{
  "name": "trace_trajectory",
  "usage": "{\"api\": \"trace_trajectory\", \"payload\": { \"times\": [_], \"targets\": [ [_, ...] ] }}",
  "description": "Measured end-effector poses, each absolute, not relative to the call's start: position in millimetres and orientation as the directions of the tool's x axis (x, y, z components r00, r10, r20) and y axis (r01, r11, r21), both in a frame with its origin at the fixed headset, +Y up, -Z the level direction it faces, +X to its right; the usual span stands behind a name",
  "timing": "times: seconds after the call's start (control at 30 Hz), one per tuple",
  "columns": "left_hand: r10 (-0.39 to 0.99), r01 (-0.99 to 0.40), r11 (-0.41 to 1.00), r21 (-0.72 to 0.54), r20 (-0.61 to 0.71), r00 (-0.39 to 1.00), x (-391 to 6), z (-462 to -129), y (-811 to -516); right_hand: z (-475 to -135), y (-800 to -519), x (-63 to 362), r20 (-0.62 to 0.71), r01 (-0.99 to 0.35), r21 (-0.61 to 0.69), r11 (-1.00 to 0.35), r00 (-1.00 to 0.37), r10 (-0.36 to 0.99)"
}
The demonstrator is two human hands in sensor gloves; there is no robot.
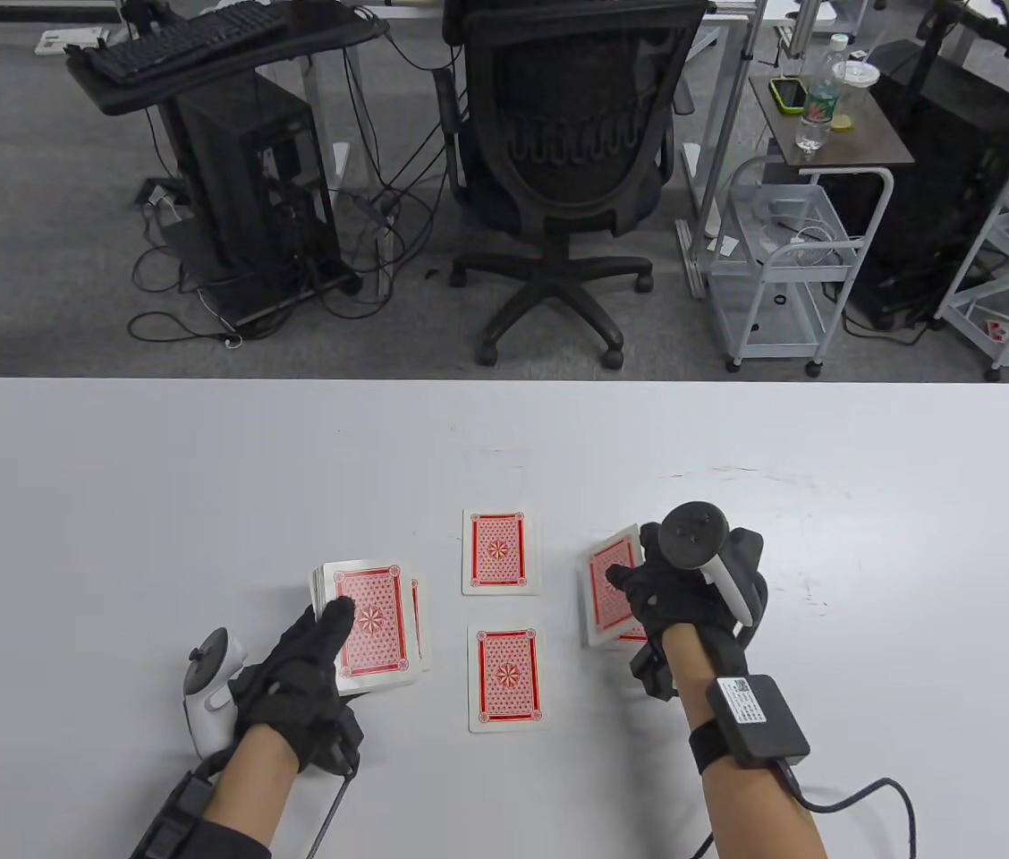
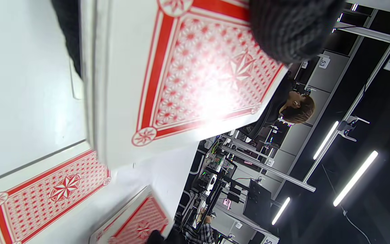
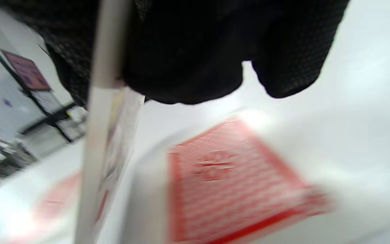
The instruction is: Four-player card dealing with fan arrangement
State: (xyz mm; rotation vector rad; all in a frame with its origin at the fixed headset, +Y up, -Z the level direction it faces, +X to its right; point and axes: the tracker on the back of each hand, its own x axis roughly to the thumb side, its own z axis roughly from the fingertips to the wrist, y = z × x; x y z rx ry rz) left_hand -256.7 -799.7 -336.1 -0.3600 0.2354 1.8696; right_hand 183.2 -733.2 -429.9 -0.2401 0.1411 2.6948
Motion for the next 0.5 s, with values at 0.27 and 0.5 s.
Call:
{"api": "trace_trajectory", "payload": {
  "times": [0.27, 0.5],
  "targets": [
    [0.888, -0.953, -0.304, 0.000, -0.361, -0.283, -261.6, -336.1, -799.1, -432.2, -760.6, 182.6, -0.282, 0.012, 0.184, -0.983, -0.957, -0.065],
    [0.892, -0.949, -0.314, 0.008, -0.341, -0.298, -261.6, -335.0, -796.9, -412.4, -726.4, 179.5, -0.273, -0.134, 0.020, -0.991, -0.954, 0.124]
  ]
}}
